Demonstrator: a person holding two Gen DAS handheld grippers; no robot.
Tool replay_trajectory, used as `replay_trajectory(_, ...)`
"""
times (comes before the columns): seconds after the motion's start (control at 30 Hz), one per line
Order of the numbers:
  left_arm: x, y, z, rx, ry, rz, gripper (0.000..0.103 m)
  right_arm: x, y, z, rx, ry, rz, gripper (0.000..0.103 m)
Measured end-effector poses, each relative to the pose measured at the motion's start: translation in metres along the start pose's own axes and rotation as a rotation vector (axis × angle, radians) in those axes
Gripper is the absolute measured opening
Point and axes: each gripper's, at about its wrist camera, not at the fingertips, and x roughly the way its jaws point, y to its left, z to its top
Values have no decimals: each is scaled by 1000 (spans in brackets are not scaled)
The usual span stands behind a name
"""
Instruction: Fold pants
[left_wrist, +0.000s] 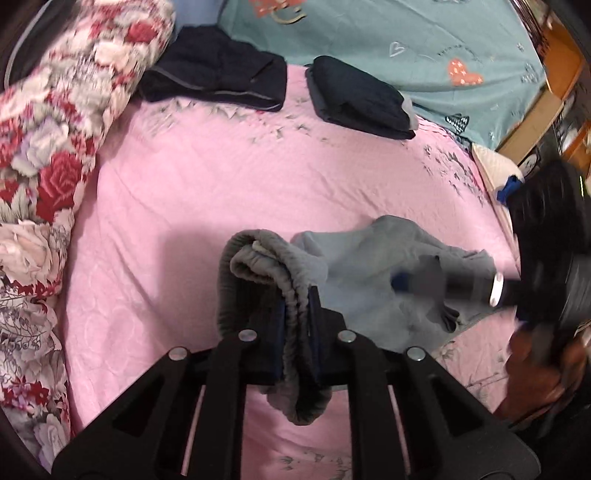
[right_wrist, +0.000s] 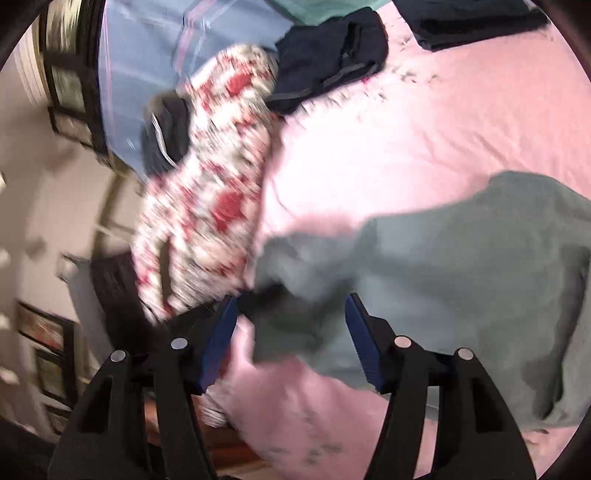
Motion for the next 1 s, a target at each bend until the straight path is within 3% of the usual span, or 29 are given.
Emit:
replay_trajectory(0.07, 1, -2, -4, -5, -13, 11, 11, 8, 7, 14, 11, 14, 16, 62)
replay_trajectory(0.13, 1, -1, -6, -10, -26, 18, 11, 32, 24, 26, -27, 81, -26, 62)
replay_trajectory(0.23, -1, -3, -7, 3, -49, 15, 11, 69, 47, 35, -91, 217, -169, 62)
replay_trajectory(0.37, 0, -11, -12, 37, -66, -14, 11, 94, 56, 36, -134, 290, -315, 61)
replay_trajectory(0.43, 0, -11, -13, 33, -62, 0, 14, 94, 49, 36, -107, 303, -321, 31)
replay_trajectory(0.5, -7, -7, -16, 21, -65, 6, 26, 89, 41, 35, -89, 295, -306, 25)
replay_trajectory(0.57, -23, -3, -18, 23, -90, 18, 62, 79, 32, 34, -65, 278, -314, 22)
replay_trajectory(0.6, -34, 2, -19, 16, -114, 26, 66, 72, 26, 33, -40, 262, -295, 22)
replay_trajectory(0.7, -50, 23, -16, -55, -155, 22, 66, 48, 19, 34, 3, 222, -215, 22)
replay_trajectory(0.8, -34, 42, -8, -149, -132, -9, 62, 22, 23, 33, -31, 193, -158, 22)
replay_trajectory(0.83, -26, 42, -6, -169, -110, -39, 56, 17, 24, 34, -41, 184, -152, 22)
replay_trajectory(0.87, -19, 37, -4, -174, -93, -79, 52, 8, 26, 35, -54, 173, -154, 22)
replay_trajectory(1.0, -8, -24, 3, -128, -71, -248, 52, -42, 24, 41, -102, 145, -130, 22)
